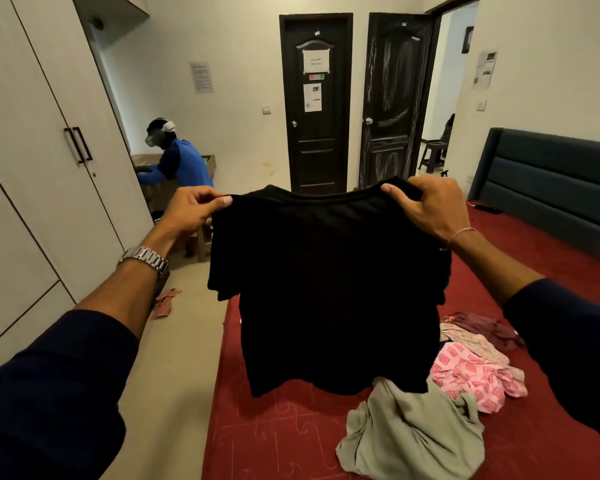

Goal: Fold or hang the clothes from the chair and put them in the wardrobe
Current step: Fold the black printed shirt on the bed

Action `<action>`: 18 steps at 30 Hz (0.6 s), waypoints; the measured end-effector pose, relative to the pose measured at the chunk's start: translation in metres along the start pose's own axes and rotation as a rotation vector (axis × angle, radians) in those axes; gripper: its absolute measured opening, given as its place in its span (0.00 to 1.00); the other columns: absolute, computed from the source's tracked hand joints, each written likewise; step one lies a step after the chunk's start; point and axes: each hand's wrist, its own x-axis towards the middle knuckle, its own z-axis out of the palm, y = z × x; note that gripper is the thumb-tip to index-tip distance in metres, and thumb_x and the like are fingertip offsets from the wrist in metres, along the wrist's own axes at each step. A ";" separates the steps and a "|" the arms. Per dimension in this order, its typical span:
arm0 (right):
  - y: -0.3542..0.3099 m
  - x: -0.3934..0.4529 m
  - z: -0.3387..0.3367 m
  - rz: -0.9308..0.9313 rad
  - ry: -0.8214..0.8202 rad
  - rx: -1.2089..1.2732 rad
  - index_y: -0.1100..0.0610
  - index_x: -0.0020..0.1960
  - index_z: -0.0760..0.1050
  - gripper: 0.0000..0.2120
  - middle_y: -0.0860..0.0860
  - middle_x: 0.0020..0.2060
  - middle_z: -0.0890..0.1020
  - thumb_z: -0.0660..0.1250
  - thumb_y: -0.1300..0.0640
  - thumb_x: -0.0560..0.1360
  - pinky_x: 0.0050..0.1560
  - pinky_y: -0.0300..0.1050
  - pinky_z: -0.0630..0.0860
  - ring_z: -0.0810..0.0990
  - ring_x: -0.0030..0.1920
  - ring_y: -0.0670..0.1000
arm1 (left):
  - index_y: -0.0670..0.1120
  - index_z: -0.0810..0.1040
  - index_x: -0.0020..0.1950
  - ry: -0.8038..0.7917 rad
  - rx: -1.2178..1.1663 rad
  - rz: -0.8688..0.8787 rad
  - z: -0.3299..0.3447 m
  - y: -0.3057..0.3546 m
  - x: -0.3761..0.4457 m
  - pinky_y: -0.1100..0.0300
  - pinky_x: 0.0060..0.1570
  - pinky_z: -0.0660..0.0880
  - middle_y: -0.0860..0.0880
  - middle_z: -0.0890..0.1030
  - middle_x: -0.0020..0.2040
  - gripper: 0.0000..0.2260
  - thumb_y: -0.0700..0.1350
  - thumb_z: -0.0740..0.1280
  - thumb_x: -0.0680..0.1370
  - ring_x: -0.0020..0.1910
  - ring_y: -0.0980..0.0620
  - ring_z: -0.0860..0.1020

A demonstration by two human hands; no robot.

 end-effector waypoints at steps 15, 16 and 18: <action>0.017 -0.067 0.137 0.235 -0.435 0.173 0.53 0.37 0.81 0.26 0.47 0.28 0.80 0.64 0.30 0.75 0.31 0.49 0.73 0.79 0.31 0.50 | 0.38 0.80 0.45 0.000 0.090 -0.497 0.043 -0.142 -0.003 0.64 0.29 0.75 0.45 0.78 0.36 0.09 0.40 0.78 0.72 0.33 0.52 0.77; 0.026 -0.081 0.162 0.261 -0.497 0.163 0.54 0.36 0.79 0.27 0.48 0.28 0.80 0.64 0.31 0.75 0.31 0.49 0.73 0.78 0.31 0.50 | 0.40 0.79 0.43 0.021 0.110 -0.546 0.054 -0.170 -0.007 0.63 0.30 0.75 0.45 0.78 0.36 0.08 0.40 0.77 0.72 0.33 0.52 0.78; 0.041 -0.111 0.211 0.315 -0.604 0.161 0.55 0.37 0.79 0.27 0.50 0.29 0.80 0.64 0.31 0.75 0.30 0.46 0.69 0.79 0.32 0.51 | 0.42 0.78 0.39 0.088 0.135 -0.616 0.077 -0.227 -0.017 0.61 0.31 0.75 0.45 0.78 0.35 0.09 0.40 0.77 0.73 0.32 0.52 0.78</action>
